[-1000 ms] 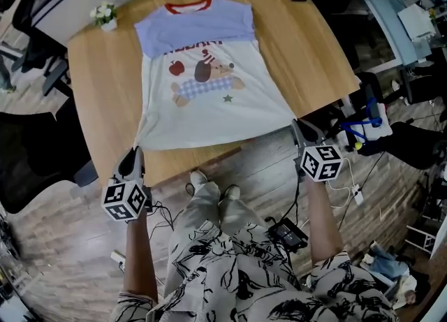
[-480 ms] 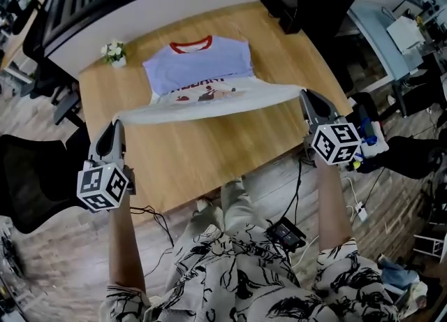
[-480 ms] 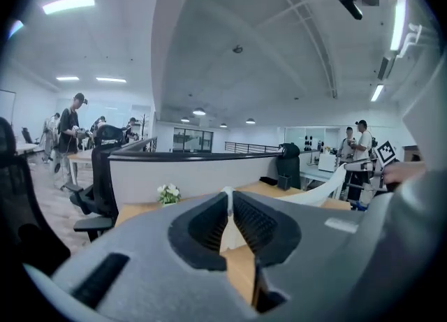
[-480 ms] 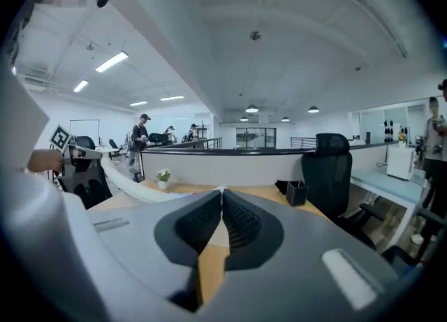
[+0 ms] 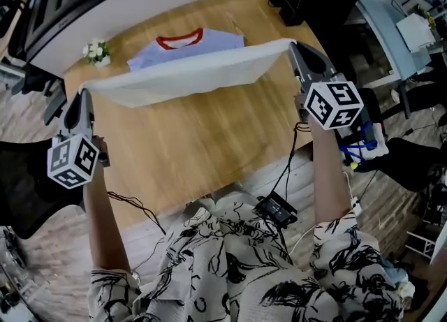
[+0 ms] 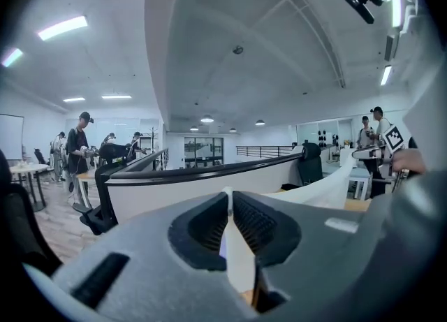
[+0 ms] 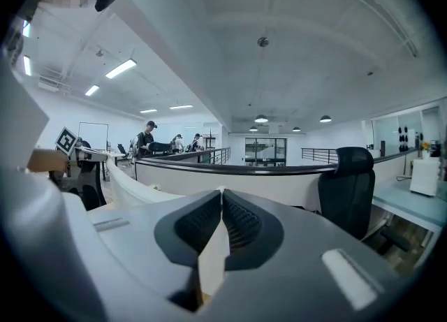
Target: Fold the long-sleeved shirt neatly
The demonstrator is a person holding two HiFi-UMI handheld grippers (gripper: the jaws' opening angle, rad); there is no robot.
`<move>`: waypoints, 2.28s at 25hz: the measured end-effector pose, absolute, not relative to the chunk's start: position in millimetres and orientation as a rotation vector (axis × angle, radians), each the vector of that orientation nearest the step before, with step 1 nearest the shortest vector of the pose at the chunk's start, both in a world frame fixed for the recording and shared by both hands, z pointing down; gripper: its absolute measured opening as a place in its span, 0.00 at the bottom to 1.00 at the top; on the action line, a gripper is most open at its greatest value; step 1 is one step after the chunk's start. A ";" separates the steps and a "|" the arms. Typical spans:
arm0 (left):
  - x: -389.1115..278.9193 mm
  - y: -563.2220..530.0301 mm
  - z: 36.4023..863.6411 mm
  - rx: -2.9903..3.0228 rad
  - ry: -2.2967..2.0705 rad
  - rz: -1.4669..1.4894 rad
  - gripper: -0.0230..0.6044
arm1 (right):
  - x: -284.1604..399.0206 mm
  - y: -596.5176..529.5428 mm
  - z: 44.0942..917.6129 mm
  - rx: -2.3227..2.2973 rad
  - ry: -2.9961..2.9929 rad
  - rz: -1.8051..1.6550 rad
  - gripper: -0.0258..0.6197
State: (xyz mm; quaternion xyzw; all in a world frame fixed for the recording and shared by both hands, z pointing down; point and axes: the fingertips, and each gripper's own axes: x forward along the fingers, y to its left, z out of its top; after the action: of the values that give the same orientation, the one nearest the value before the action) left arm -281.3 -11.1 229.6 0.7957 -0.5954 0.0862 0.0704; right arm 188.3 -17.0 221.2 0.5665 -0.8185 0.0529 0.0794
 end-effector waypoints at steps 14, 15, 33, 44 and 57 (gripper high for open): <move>-275.5 -111.5 248.6 2.292 -1.898 0.350 0.08 | 194.5 -142.5 245.9 1.578 -2.509 0.202 0.07; -277.3 -119.2 253.5 2.282 -1.902 0.365 0.08 | 193.3 -150.2 250.8 1.567 -2.510 0.207 0.07; -281.8 -255.8 432.9 2.261 -1.668 0.698 0.08 | 193.3 -244.3 420.5 1.581 -2.246 0.383 0.07; -284.4 -292.9 550.9 2.171 -1.538 0.978 0.08 | 192.2 -283.4 529.3 1.452 -2.025 0.419 0.07; -284.0 -317.5 561.1 2.109 -1.495 0.822 0.08 | 193.2 -309.8 565.7 1.381 -2.003 0.448 0.07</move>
State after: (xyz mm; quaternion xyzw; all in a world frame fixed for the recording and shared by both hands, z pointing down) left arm -284.0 -317.5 561.1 0.7596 -0.5386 0.2961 0.2127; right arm 193.2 -309.8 565.7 0.5275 -0.7649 0.1711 0.3277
